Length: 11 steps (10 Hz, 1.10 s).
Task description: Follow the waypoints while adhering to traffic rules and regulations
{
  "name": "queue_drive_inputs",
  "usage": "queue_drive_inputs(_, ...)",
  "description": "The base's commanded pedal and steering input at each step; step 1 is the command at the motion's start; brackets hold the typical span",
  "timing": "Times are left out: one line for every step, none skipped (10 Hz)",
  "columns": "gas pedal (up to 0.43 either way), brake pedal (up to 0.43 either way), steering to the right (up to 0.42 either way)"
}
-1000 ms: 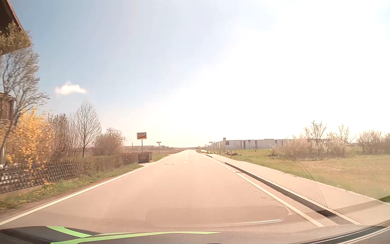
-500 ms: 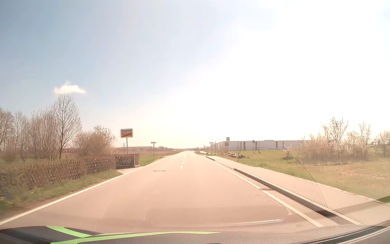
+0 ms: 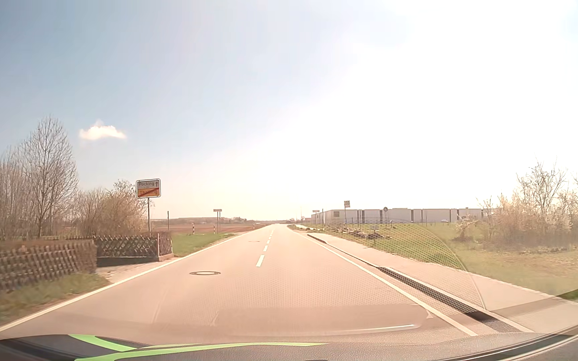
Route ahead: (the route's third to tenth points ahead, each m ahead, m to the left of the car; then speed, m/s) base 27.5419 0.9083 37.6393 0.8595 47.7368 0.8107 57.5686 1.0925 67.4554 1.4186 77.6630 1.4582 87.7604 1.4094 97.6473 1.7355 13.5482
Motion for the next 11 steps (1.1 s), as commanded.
queue_drive_inputs(0.449,0.000,-0.005)
queue_drive_inputs(0.449,0.000,-0.005)
queue_drive_inputs(0.449,0.000,-0.006)
queue_drive_inputs(0.461,0.000,-0.005)
queue_drive_inputs(0.461,0.000,-0.005)
queue_drive_inputs(0.461,0.000,-0.005)
queue_drive_inputs(0.461,0.000,-0.005)
queue_drive_inputs(0.461,0.000,-0.005)
queue_drive_inputs(0.461,0.000,-0.005)
queue_drive_inputs(0.461,0.000,-0.005)
queue_drive_inputs(0.461,0.000,-0.005)
